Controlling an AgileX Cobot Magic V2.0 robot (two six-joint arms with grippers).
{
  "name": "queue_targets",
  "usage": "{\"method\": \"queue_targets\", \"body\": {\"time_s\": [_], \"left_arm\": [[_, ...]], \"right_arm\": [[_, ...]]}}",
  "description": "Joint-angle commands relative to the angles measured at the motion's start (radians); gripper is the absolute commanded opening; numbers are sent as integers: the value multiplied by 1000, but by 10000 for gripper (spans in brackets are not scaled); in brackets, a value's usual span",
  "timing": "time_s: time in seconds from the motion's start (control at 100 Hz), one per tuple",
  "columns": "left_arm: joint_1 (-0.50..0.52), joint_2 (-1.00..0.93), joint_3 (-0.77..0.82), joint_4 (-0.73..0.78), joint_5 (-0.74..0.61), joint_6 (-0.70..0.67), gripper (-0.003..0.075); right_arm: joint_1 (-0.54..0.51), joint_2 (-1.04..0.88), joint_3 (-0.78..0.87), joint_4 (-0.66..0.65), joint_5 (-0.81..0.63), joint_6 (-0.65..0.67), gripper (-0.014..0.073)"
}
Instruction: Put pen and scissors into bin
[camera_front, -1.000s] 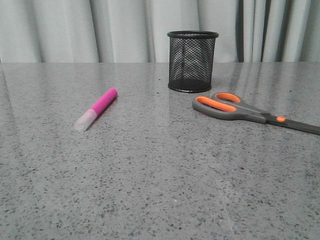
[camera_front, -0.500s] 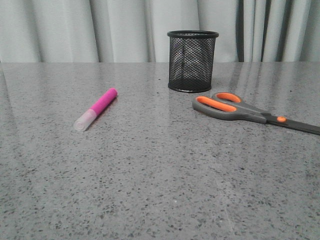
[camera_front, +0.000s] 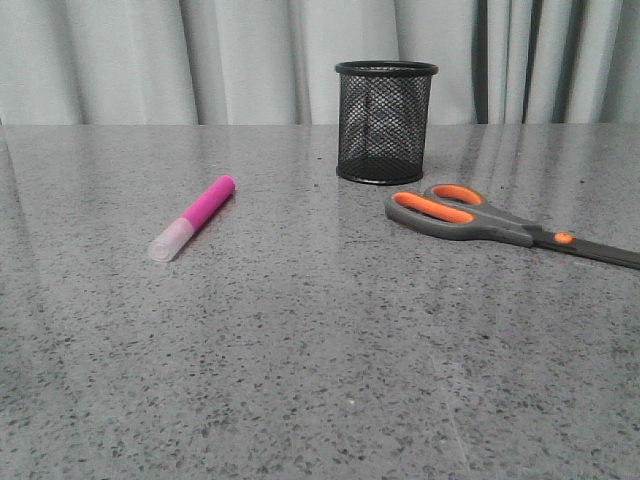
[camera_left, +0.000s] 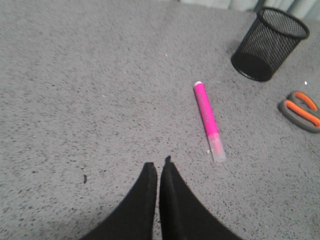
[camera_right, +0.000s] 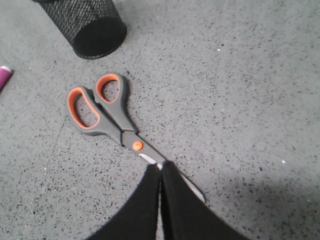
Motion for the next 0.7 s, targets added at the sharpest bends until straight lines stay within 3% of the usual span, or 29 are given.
{"method": "queue_targets", "body": {"time_s": [0.0,0.13,0.19,0.26,0.49,0.69], "left_arm": [[4,48,-52,-95,-37,65,22],[4,98,-56,-228,-37,144,246],[4,123,-56,-267,-33,163,375],[4,149,-63,-307,-20,203,459],[4,263,-125,-441,55,386,445],[-77,408,-211,-422,50,402,445]], "right_arm": [[-8,7,-45,7,-39,-24,101],[-8,7,-47,7,-39,-24,331],[-8,7,-47,7,-39,-24,381],[-8,7,-47,7,-37,-24,380],[-8,7,-47,7,-37,-25,380],[-8,7,-47,7,-37,-26,380]]}}
